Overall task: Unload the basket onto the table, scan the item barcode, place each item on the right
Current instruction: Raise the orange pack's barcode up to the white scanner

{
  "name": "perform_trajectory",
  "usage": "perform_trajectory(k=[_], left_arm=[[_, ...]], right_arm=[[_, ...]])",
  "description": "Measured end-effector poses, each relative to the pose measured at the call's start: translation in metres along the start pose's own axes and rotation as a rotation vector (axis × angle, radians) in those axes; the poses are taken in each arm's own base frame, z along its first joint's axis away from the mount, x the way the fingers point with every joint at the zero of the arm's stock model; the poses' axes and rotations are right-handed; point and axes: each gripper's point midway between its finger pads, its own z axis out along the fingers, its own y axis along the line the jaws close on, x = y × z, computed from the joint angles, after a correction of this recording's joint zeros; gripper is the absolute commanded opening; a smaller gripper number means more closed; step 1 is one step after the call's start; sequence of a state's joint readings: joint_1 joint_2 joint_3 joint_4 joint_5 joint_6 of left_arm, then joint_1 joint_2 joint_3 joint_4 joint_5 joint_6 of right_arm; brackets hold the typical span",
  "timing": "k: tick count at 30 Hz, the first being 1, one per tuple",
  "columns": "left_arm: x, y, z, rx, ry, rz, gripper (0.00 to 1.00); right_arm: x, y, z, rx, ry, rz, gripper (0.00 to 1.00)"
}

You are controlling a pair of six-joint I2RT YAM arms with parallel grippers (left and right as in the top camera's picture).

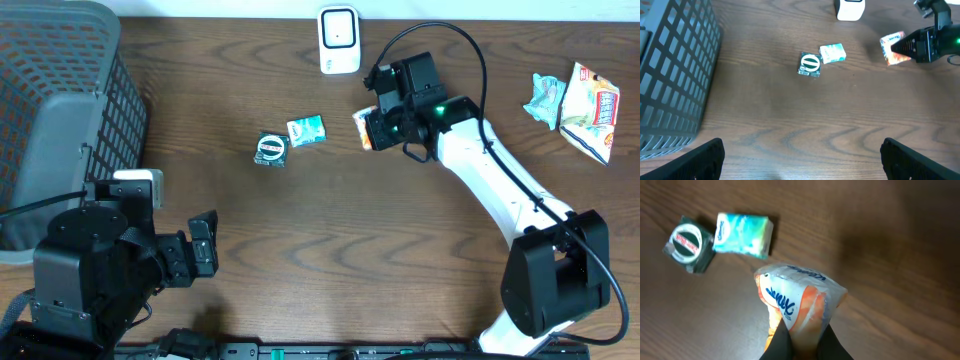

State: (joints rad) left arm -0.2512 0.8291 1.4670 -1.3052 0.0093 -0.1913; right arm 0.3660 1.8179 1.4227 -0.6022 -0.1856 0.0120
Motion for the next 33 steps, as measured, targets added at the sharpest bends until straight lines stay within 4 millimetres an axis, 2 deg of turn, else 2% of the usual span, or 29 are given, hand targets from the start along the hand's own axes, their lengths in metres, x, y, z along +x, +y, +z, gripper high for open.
perform_trajectory(k=[6, 10, 13, 18, 20, 22, 27, 30, 33], left_arm=[[0.000, 0.000, 0.000, 0.000, 0.000, 0.000, 0.98], [0.000, 0.000, 0.000, 0.000, 0.000, 0.000, 0.98], [0.000, 0.000, 0.000, 0.000, -0.001, 0.000, 0.98], [0.000, 0.000, 0.000, 0.000, -0.001, 0.000, 0.98], [0.000, 0.000, 0.000, 0.000, 0.000, 0.000, 0.98], [0.000, 0.000, 0.000, 0.000, 0.000, 0.000, 0.98], [0.000, 0.000, 0.000, 0.000, -0.001, 0.000, 0.98], [0.000, 0.000, 0.000, 0.000, 0.000, 0.000, 0.98], [0.000, 0.000, 0.000, 0.000, 0.000, 0.000, 0.97]], right_arm=[[-0.054, -0.003, -0.019, 0.041, -0.147, -0.050, 0.01], [-0.081, -0.006, -0.027, 0.071, -0.168, -0.061, 0.01], [-0.091, -0.010, -0.015, 0.084, -0.121, -0.068, 0.01], [-0.100, -0.027, 0.020, 0.138, -0.035, -0.074, 0.01], [-0.107, -0.034, 0.027, 0.164, -0.031, -0.077, 0.01], [-0.119, -0.041, 0.029, 0.191, -0.052, -0.078, 0.01], [-0.157, -0.061, 0.014, 0.283, -0.178, -0.137, 0.01], [-0.177, -0.066, 0.005, 0.332, -0.243, -0.238, 0.01], [-0.190, -0.064, 0.006, 0.374, -0.269, -0.404, 0.01]])
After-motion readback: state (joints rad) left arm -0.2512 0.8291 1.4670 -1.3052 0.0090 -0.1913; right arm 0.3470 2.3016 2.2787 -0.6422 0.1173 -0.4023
